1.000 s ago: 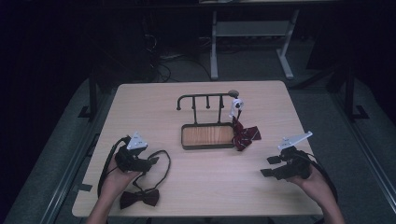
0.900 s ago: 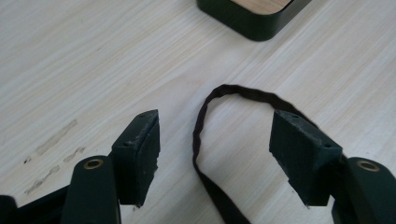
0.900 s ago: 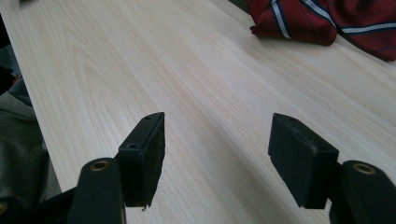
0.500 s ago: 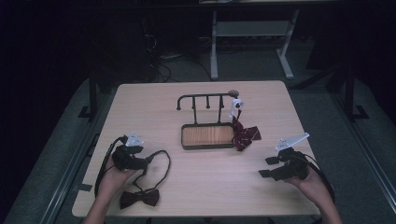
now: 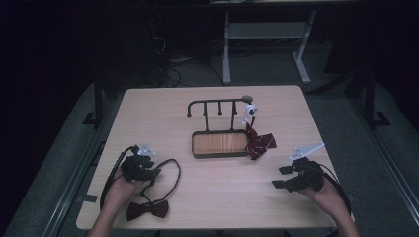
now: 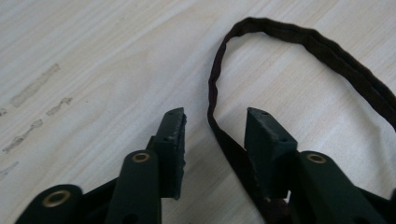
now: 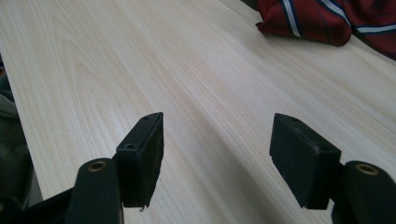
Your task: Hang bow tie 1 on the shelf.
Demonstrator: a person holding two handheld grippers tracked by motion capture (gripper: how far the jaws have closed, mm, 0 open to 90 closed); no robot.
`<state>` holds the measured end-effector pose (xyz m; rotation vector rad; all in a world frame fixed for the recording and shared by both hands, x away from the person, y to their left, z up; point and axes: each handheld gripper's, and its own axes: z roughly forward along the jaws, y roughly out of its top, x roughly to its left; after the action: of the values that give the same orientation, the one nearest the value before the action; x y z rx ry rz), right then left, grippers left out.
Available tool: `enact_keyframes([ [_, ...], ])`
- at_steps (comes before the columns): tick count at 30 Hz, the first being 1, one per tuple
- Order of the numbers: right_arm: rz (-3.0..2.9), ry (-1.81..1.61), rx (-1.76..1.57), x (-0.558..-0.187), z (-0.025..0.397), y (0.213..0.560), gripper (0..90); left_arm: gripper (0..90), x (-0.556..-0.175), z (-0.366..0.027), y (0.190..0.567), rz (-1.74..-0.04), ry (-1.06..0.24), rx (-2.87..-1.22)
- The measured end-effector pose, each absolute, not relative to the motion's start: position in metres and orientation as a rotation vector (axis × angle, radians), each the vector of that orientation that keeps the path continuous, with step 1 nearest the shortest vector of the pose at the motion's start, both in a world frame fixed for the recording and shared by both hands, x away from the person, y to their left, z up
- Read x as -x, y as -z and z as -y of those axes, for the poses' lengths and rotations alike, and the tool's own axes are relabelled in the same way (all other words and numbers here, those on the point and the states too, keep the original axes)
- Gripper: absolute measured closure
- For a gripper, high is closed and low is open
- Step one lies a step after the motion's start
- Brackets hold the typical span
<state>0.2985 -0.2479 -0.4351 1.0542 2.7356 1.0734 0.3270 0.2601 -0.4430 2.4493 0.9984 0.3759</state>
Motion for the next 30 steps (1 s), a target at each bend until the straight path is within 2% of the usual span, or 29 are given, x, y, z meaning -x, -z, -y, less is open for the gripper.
enact_keyframes([
  [13, -2.746, -1.066, -1.036, -0.298, 0.244, 0.436, 33.5, 74.0, -0.3282, -0.2614, 0.4453, -0.987, -0.346, -2.488],
  [23, -2.743, -1.065, -1.031, -0.2982, 0.2438, 0.4371, 33.1, 88.6, -0.327, -0.2603, 0.4456, -0.949, -0.351, -2.51],
  [30, -2.744, -1.068, -1.039, -0.2985, 0.2448, 0.4387, 33.0, 89.8, -0.3252, -0.261, 0.4423, -0.929, -0.37, -2.493],
])
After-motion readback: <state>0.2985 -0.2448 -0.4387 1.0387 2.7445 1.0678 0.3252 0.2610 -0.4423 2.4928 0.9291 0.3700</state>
